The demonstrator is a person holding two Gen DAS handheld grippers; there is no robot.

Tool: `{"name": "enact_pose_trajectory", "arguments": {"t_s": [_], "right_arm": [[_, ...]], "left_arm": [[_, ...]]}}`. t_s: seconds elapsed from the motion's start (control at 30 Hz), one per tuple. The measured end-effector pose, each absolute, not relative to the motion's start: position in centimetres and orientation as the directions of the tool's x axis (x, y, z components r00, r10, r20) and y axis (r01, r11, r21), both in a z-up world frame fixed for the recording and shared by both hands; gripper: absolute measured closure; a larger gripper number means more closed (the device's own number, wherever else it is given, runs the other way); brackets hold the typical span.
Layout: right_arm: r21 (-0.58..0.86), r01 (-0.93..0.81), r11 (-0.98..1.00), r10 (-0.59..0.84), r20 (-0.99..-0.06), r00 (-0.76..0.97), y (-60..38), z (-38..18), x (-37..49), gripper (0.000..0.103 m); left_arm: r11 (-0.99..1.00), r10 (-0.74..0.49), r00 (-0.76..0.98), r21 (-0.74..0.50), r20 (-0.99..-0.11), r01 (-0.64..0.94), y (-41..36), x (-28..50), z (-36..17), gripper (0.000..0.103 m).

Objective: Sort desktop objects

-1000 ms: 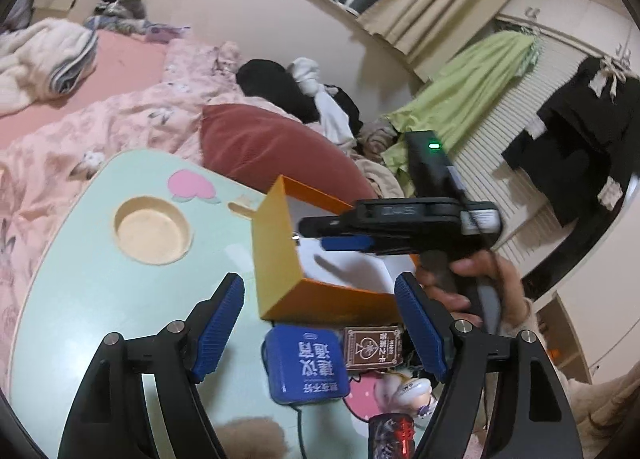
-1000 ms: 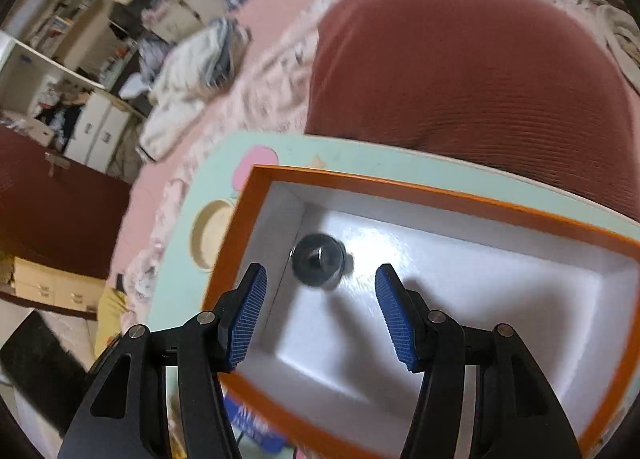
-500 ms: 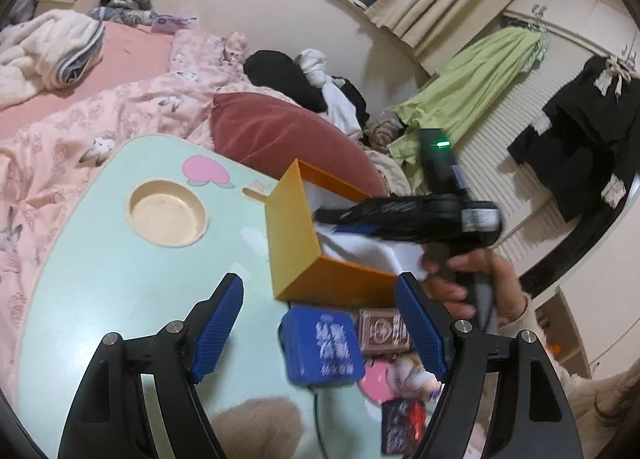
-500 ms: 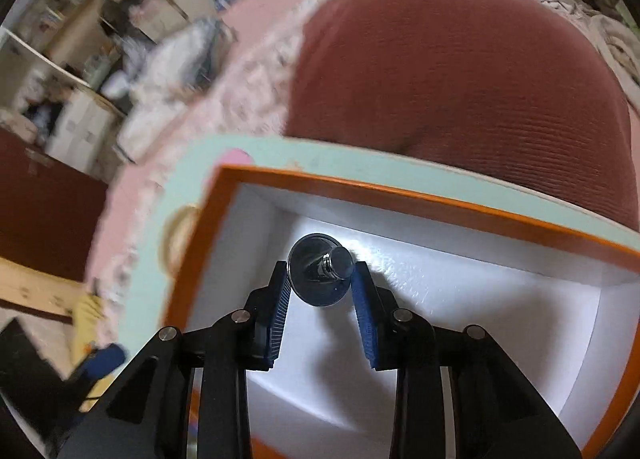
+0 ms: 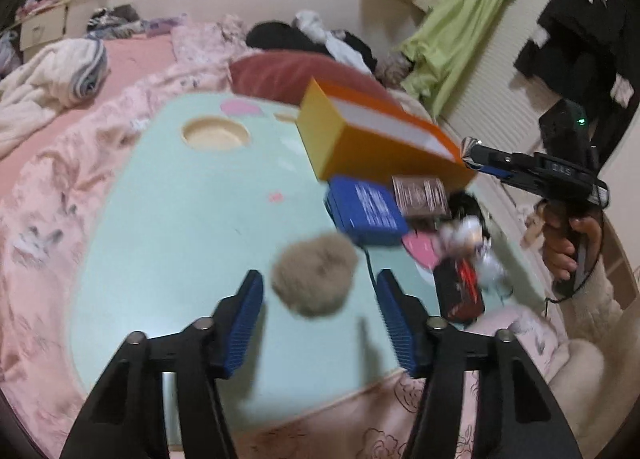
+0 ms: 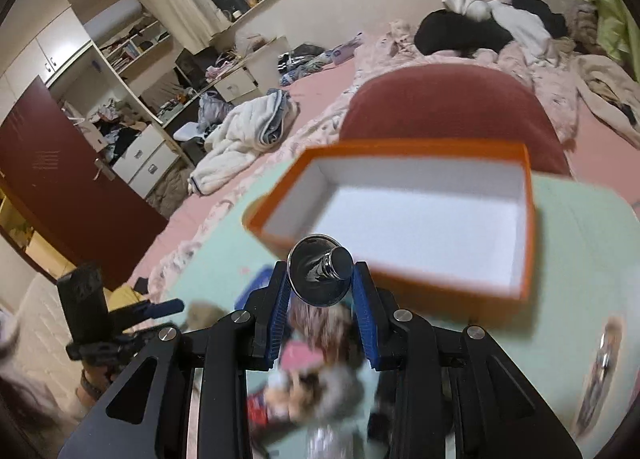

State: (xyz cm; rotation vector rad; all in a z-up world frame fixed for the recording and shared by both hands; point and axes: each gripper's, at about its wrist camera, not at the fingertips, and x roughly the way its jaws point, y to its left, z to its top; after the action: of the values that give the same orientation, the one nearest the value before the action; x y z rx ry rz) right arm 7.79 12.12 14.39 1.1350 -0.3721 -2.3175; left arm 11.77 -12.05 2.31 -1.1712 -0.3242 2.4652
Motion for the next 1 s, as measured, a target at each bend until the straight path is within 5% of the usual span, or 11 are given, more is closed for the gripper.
{"name": "enact_pose_trajectory", "arguments": {"t_s": [0.13, 0.37, 0.43, 0.5, 0.53, 0.63, 0.77, 0.83, 1.0], "right_arm": [[0.376, 0.315, -0.871, -0.49, -0.701, -0.518, 10.1, 12.8, 9.1, 0.069], [0.222, 0.28, -0.934, -0.352, -0.703, -0.618, 8.8, 12.6, 10.5, 0.067], [0.218, 0.259, -0.941, -0.337, -0.677, -0.655, 9.4, 13.1, 11.8, 0.058], [0.238, 0.237, -0.942, -0.336, -0.629, -0.701, 10.4, 13.7, 13.5, 0.043], [0.249, 0.221, -0.943, -0.329, -0.602, -0.727, 11.3, 13.9, 14.5, 0.034], [0.282, 0.172, -0.944, -0.307, -0.557, -0.772, 12.8, 13.8, 17.5, 0.032], [0.212, 0.129, -0.969, -0.238, -0.641, -0.73, 13.2, 12.1, 19.3, 0.031], [0.201, 0.137, -0.97, -0.238, -0.657, -0.715, 13.0, 11.5, 19.8, 0.031], [0.092, 0.164, -0.982, -0.175, -0.769, -0.615, 10.0, 9.1, 19.4, 0.025]], "left_arm": [[-0.889, 0.457, -0.548, -0.375, -0.7, -0.263, -9.4, 10.7, 1.4, 0.077], [-0.856, 0.516, -0.532, -0.404, -0.671, -0.321, -4.9, 7.9, 2.1, 0.077], [-0.846, 0.534, -0.537, -0.422, -0.653, -0.327, -4.8, 8.2, 2.6, 0.051], [-0.841, 0.539, -0.573, -0.44, -0.618, -0.316, -5.5, 9.4, 3.1, 0.035], [-0.842, 0.533, -0.595, -0.444, -0.601, -0.306, -6.0, 10.0, 3.2, 0.033], [-0.834, 0.528, -0.632, -0.49, -0.568, -0.256, -8.0, 11.6, 3.5, 0.033], [-0.811, 0.55, -0.644, -0.526, -0.532, -0.258, -8.5, 12.6, 4.1, 0.03], [-0.818, 0.554, -0.633, -0.492, -0.54, -0.297, -7.7, 13.4, 4.5, 0.018], [-0.867, 0.492, -0.575, -0.304, -0.654, -0.396, -4.3, 15.1, 3.1, 0.012]]}}
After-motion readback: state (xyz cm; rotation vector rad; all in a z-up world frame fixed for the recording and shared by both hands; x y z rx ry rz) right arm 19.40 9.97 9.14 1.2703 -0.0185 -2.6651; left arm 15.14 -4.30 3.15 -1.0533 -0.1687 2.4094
